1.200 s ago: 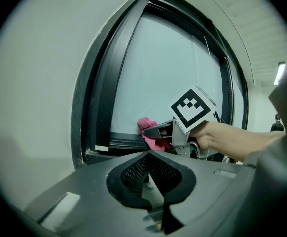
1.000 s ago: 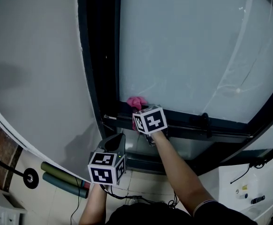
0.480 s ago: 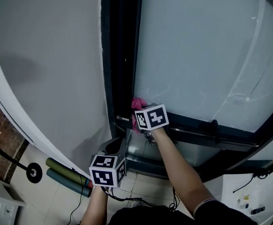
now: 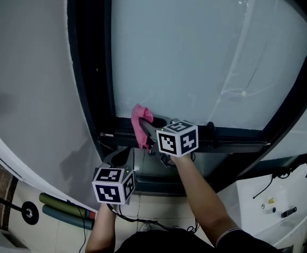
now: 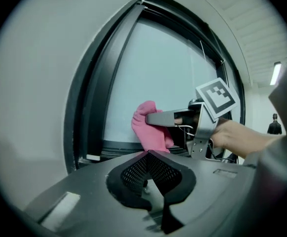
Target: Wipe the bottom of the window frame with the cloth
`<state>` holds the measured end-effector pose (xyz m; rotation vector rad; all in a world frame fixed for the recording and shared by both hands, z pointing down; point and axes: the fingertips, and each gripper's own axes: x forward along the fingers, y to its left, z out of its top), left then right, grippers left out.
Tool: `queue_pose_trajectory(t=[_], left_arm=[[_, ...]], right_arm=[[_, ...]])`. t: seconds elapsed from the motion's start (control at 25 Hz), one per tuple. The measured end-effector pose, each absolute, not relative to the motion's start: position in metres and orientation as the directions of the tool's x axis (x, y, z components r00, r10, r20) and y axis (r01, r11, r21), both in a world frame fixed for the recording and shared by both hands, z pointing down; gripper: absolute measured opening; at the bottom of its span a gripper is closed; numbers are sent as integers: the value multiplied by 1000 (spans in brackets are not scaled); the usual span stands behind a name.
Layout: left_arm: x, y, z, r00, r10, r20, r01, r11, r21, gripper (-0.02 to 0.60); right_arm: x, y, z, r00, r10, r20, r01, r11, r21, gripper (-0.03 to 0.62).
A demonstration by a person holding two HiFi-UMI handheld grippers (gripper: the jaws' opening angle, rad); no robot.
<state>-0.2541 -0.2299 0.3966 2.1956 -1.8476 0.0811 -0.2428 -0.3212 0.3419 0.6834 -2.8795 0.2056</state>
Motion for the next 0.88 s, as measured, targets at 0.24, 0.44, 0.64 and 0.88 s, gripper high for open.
queue_pose_trajectory(t=[0.24,0.44,0.64,0.88], left_arm=[[-189,-243,364,282,-947,154,-956,-264,129,6],[-132,-260,350,368,-920,132,-927,-354,122,6],[-84,-274,358,419,-892,170,-908,-408,93,6],[-56,-282,373,436,-876,207,-900,-430,75,6]], right_arm=[[-148,-295,279,-861,-508,5,-508,860,-55,72],[-47,-296,251,-755,-651,-78,-653,758,-5,72],[47,-307,265,-625,-779,-55,-780,625,7,72],[113,-312,297,-526,-850,-6,-850,526,12,72]])
